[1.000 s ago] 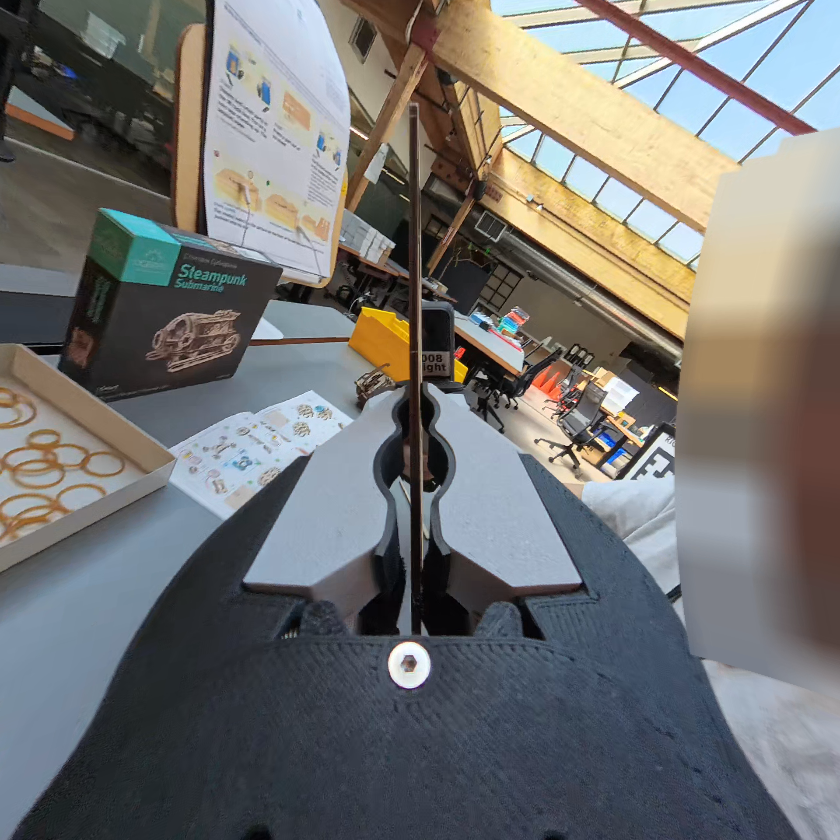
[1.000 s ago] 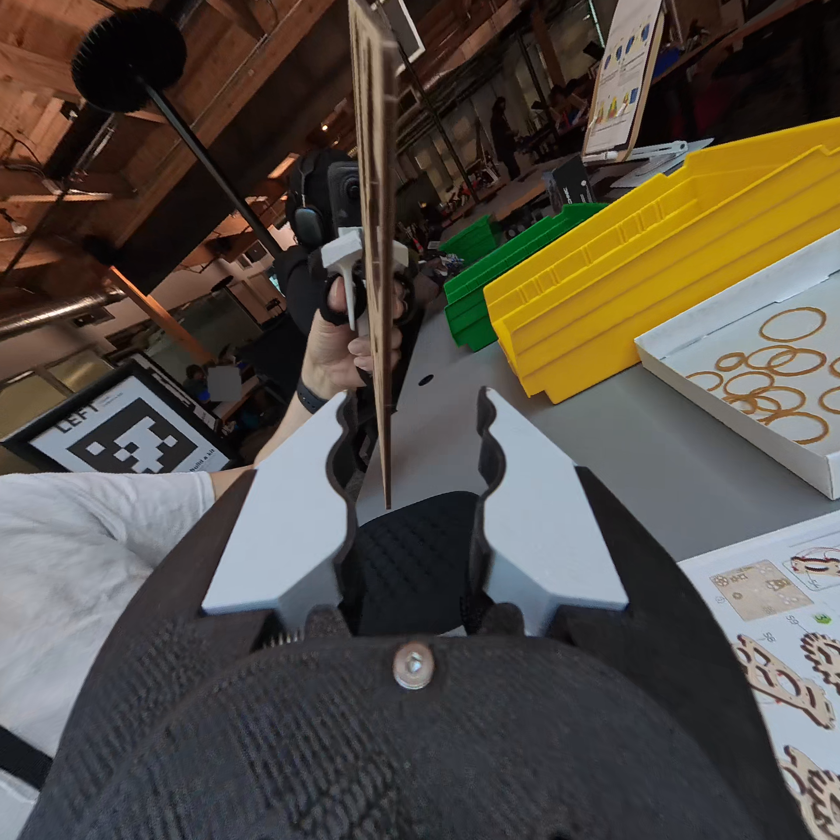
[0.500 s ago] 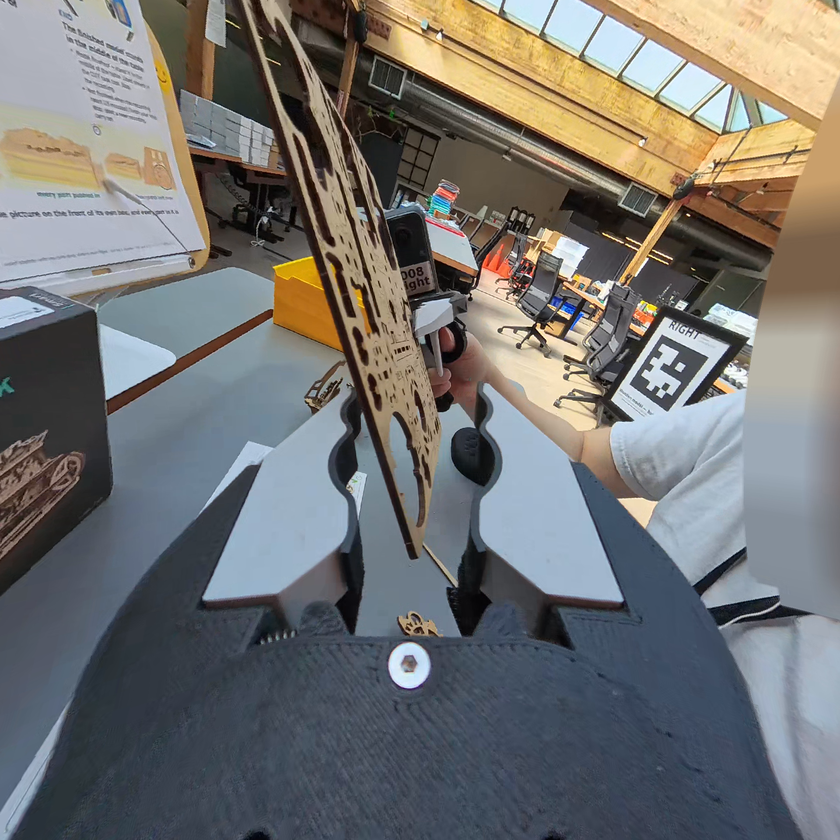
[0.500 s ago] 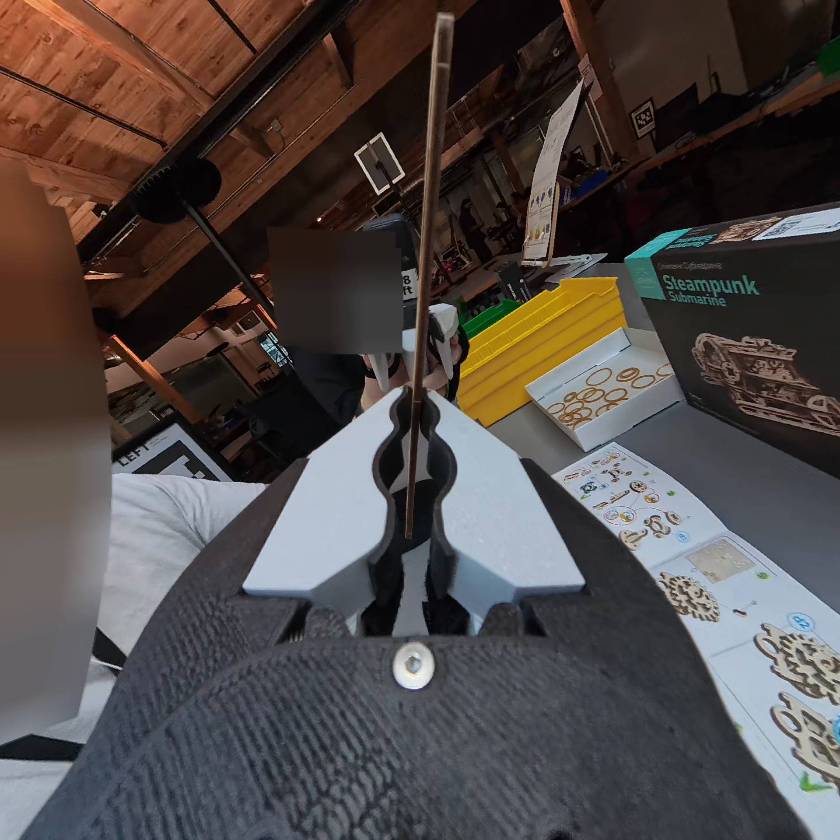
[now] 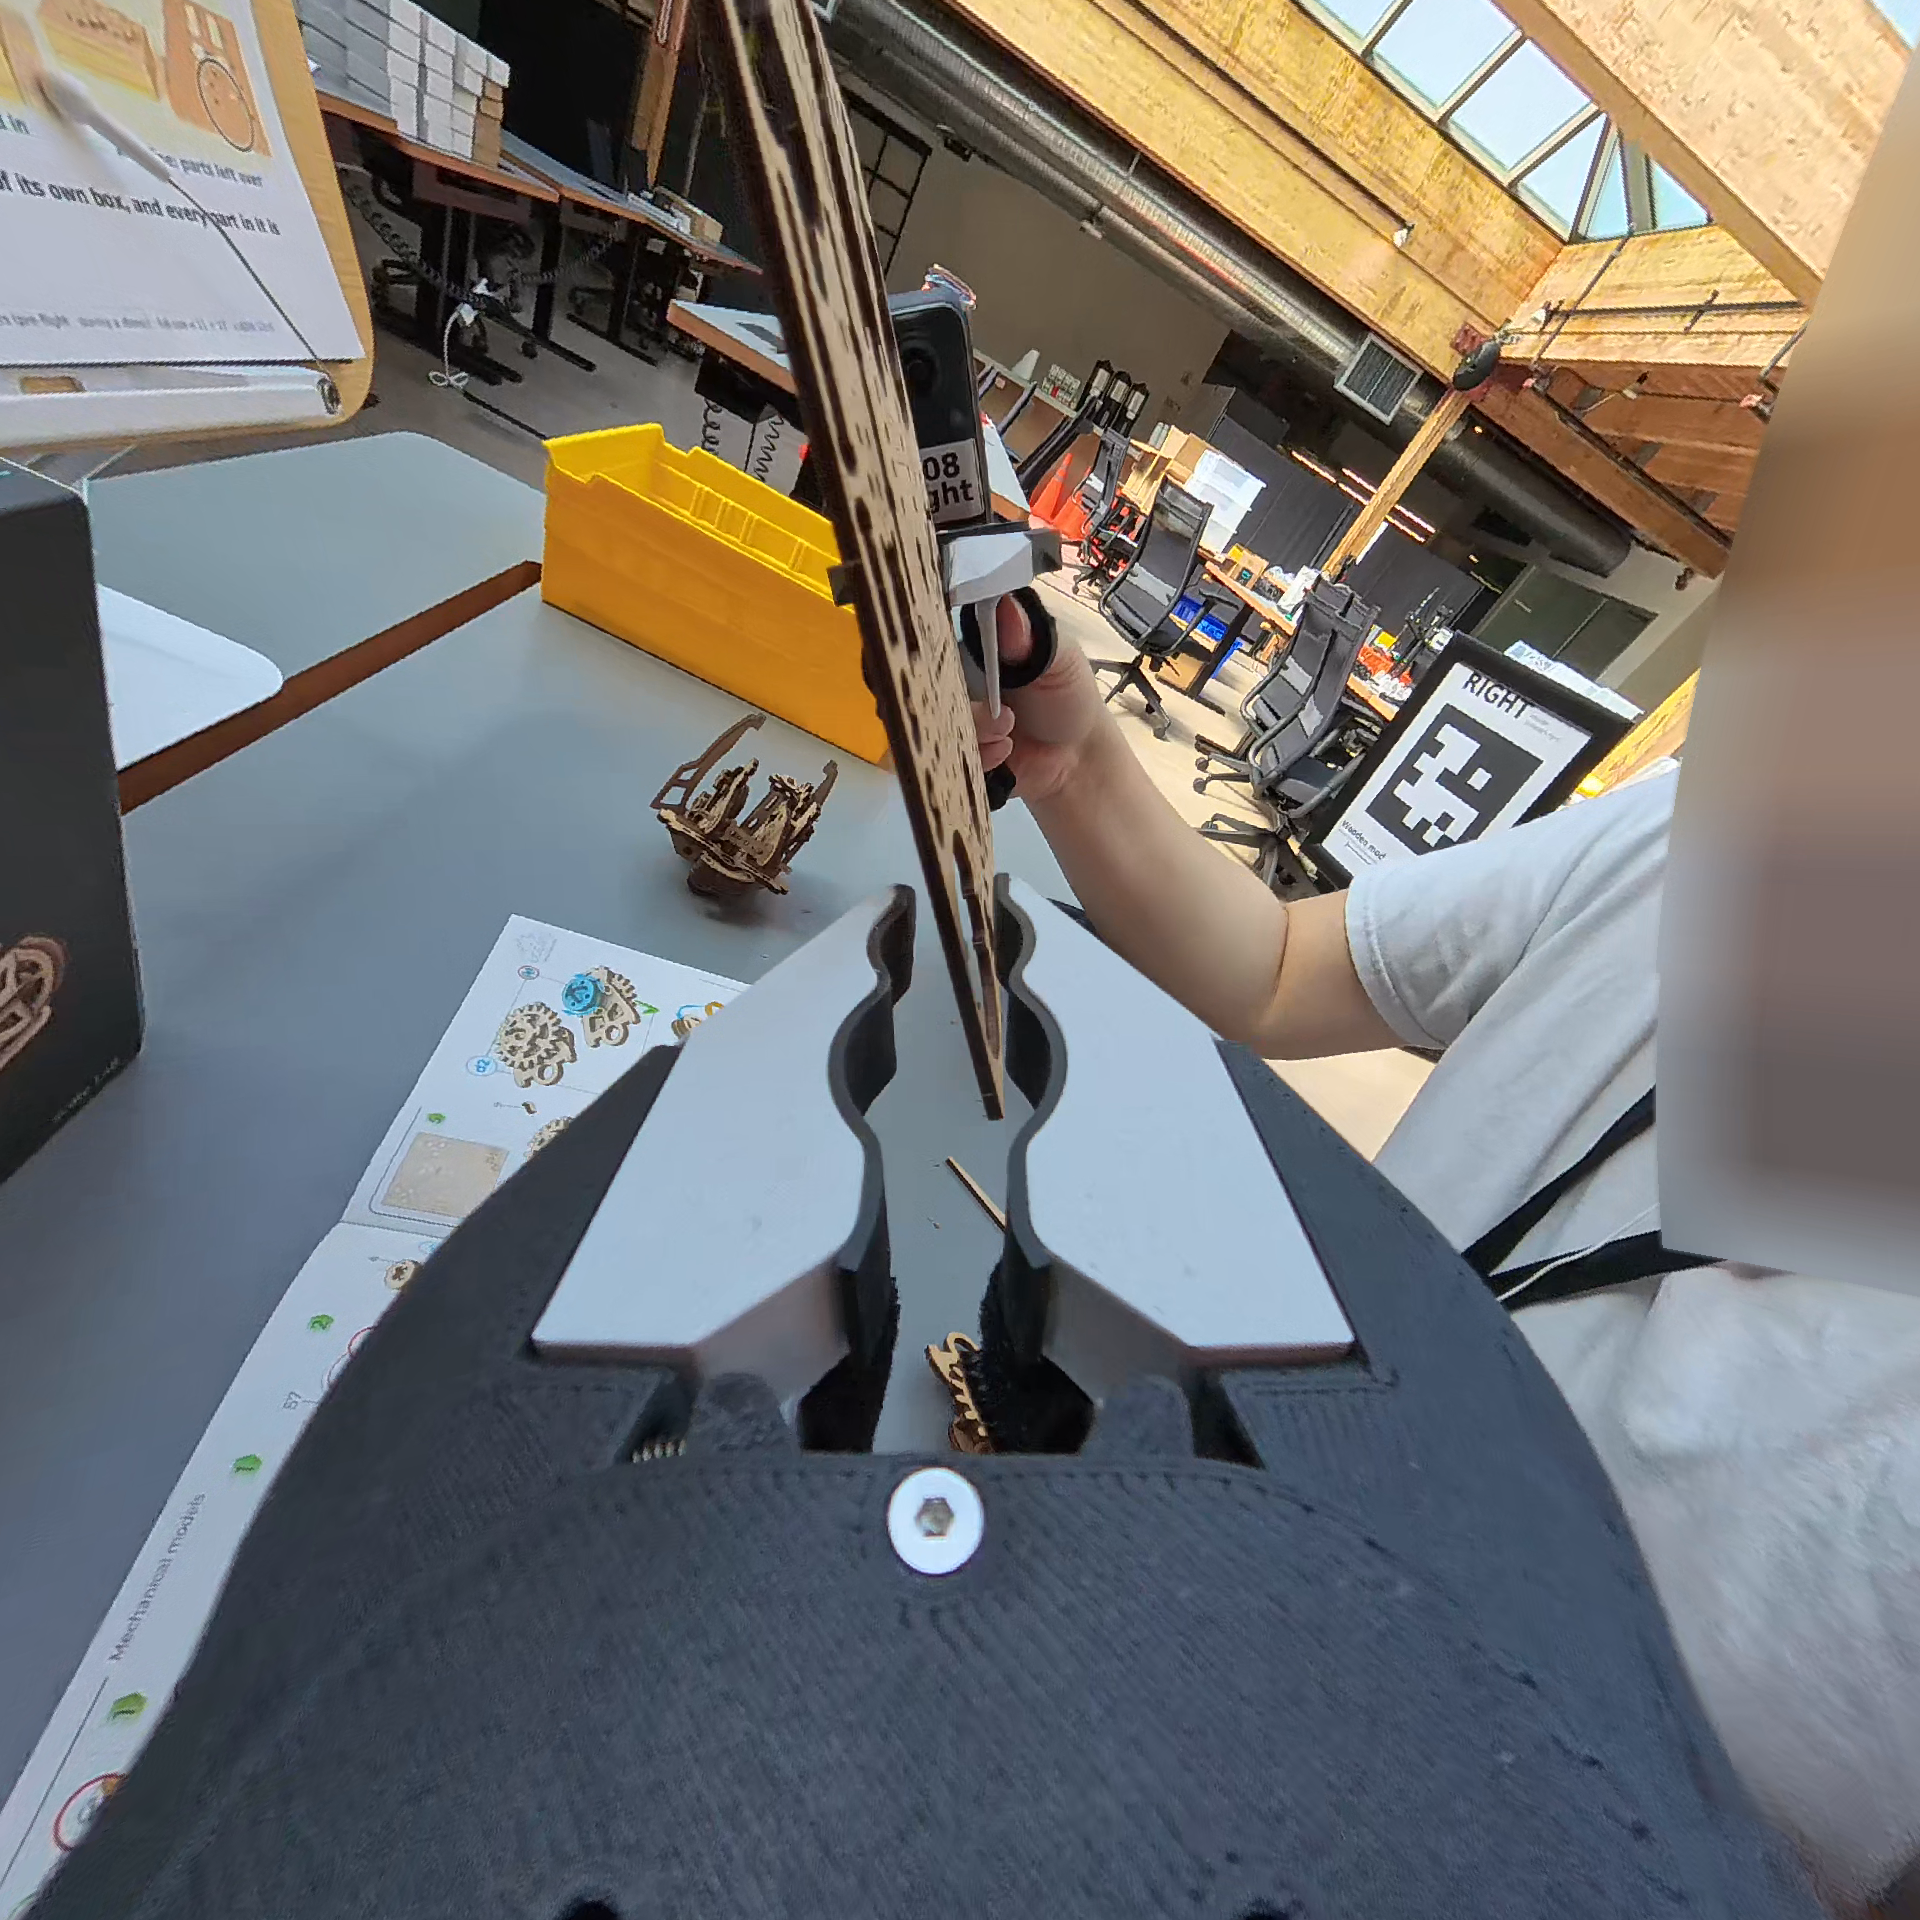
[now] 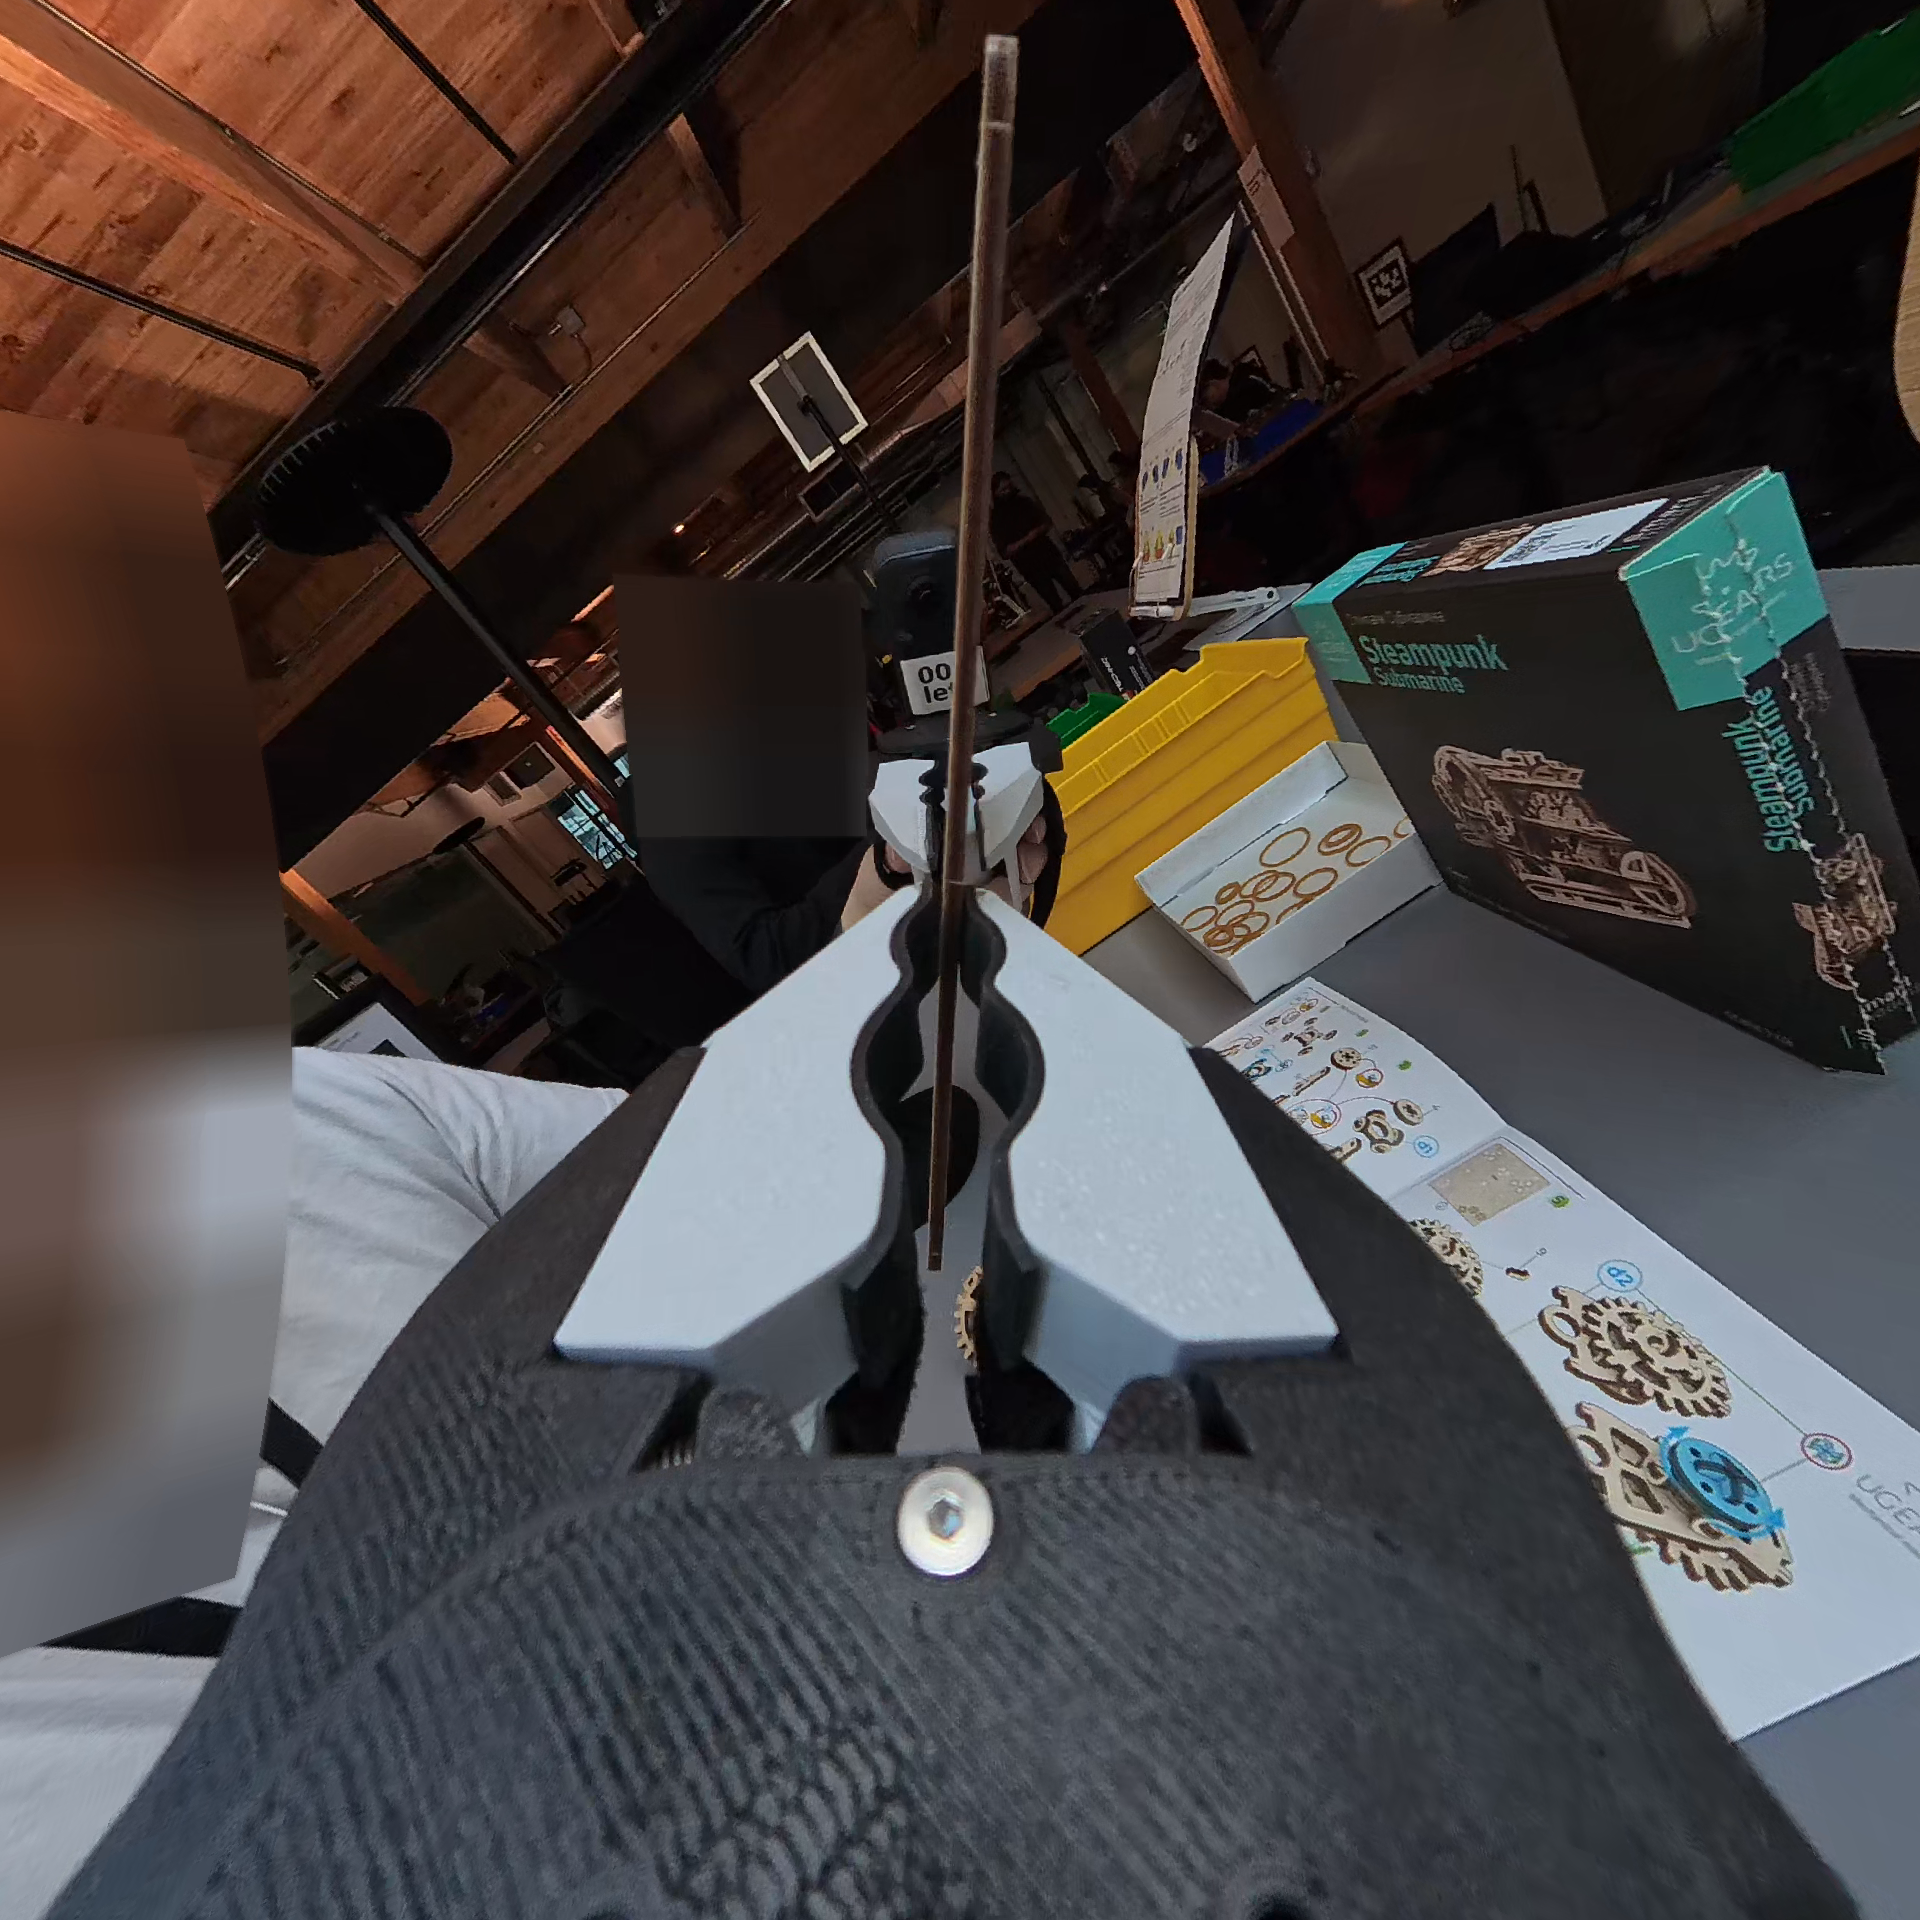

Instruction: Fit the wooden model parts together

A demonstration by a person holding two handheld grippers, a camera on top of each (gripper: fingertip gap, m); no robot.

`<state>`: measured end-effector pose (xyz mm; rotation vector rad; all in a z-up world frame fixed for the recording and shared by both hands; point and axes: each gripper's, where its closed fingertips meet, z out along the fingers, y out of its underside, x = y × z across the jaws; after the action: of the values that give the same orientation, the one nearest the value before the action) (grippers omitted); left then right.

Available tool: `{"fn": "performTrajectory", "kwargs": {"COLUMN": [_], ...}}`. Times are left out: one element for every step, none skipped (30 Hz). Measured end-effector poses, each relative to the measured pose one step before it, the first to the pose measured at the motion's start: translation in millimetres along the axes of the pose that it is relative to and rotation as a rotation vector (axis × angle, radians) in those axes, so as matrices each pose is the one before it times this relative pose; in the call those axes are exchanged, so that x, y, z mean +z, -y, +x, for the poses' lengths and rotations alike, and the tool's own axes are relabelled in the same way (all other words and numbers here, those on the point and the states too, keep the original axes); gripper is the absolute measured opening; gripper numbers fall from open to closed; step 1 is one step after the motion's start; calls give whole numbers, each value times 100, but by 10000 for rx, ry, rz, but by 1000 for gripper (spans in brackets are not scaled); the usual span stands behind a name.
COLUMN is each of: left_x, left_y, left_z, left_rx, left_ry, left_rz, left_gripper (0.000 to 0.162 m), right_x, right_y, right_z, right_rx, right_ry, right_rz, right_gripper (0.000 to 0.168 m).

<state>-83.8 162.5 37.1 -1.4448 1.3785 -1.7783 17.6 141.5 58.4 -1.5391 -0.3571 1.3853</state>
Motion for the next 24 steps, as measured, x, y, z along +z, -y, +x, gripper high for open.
{"fn": "performTrajectory", "kwargs": {"left_x": [-89,-39,24,72,97,114,107,94,100,60,-25,-82,-84,-50,6,53,64,91,95,52,22,7,6,-23], "left_y": [-49,-124,-143,-70,31,45,24,-34,-58,74,288,377,372,169,-21,-118,-156,-146,-103,33,98,49,-23,-94], "left_z": [-233,-127,47,151,207,263,249,234,252,112,-42,92,258,260,146,160,167,138,93,33,36,57,2,-16], "left_rx": [-33,-61,-111,-134,-119,-80,-47,13,83,126,167,181,140,64,23,26,-1,-16,-24,-29,-28,-46,-75,-85], "left_ry": [12,-59,-153,-205,-201,-189,-137,-86,-55,61,196,134,3,-22,31,-1,-34,-51,-35,-12,-26,-46,-34,-31], "left_rz": [20,-19,-26,13,47,39,1,-48,-78,-21,89,171,163,41,-71,-95,-112,-111,-75,6,64,37,-19,-55], "left_gripper": [12,13,14,13,13,13,11,8,0,0,0,0,0,0,0,0,0,0,0,0,0,0,2,6], "right_x": [-10,49,76,86,100,111,85,88,95,114,117,20,23,48,22,19,4,-10,-19,-42,-39,-24,-20,-16], "right_y": [15,-36,-46,-18,-20,-3,-8,-27,-38,-62,-37,168,61,-44,36,32,17,23,73,66,54,28,25,-22], "right_z": [-36,-25,-10,-60,-153,-192,-134,-88,-75,-100,-155,-100,-150,-143,-48,-30,-22,-22,-42,-9,-24,6,47,106], "right_rx": [17,16,-22,-48,-11,9,13,-11,-29,-73,-46,-2,28,43,6,-28,8,10,18,9,4,7,-17,-50], "right_ry": [4,-18,-36,-20,35,60,16,-28,-46,-34,19,12,76,84,14,-9,4,14,25,15,20,10,-19,-61], "right_rz": [9,-23,-34,-10,-6,-7,-13,-26,-37,-49,-27,127,53,-26,29,27,1,11,51,37,34,11,9,-19], "right_gripper": [1,1,1,1,1,1,1,1,1,1,1,1,1,1,1,1,1,1,1,1,1,1,1,1]}}
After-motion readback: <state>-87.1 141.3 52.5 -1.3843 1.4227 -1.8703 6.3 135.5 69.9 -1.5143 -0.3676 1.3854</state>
